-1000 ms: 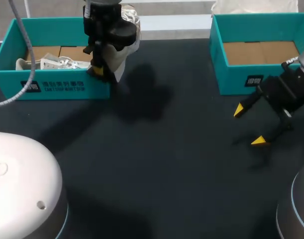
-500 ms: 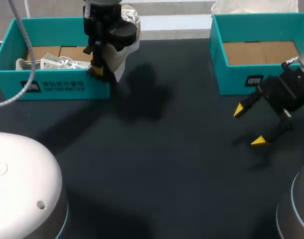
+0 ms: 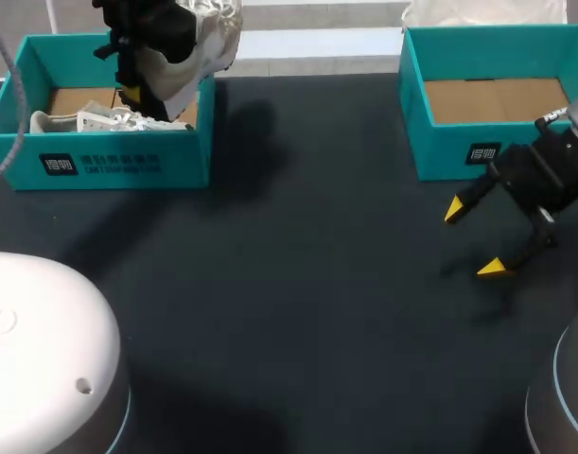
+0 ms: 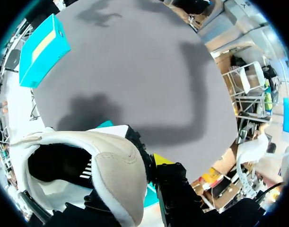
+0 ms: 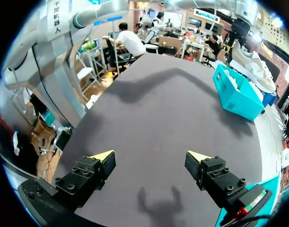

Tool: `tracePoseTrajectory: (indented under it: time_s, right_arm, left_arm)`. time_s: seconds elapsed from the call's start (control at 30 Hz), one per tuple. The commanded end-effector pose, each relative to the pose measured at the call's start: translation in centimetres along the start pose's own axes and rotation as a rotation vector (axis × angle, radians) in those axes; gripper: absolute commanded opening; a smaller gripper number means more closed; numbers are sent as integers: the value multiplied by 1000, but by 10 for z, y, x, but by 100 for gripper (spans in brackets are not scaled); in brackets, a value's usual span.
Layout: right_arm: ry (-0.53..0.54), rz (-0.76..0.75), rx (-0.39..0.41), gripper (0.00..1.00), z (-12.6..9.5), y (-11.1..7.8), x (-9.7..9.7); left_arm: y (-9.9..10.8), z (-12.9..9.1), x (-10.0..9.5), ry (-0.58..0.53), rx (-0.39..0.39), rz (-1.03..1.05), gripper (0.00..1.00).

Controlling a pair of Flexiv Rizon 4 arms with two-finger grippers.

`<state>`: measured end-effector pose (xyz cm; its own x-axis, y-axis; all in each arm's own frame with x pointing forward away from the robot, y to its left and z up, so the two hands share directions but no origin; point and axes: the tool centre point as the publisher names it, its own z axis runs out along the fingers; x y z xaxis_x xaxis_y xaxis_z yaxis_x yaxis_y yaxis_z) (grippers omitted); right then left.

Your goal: Take the shoe out of the shoebox, open the shoe tongue, remove and reinsert the insole, then place the shoe into the shoebox

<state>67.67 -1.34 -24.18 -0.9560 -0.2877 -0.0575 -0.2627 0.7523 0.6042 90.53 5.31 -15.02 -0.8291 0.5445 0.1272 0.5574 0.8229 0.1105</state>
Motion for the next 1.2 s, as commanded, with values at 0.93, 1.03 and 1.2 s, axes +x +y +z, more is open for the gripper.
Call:
tracePoseTrajectory:
  time_s: [0.93, 1.03, 1.2]
  right_arm:
    - [0, 1, 2, 100, 1, 0, 0]
    - [0, 1, 2, 100, 1, 0, 0]
    - [0, 1, 2, 100, 1, 0, 0]
  left_arm:
    - [175, 4, -64, 102, 23, 36, 0]
    - [175, 4, -64, 102, 23, 36, 0]
    - [183, 9, -63, 66, -11, 236, 0]
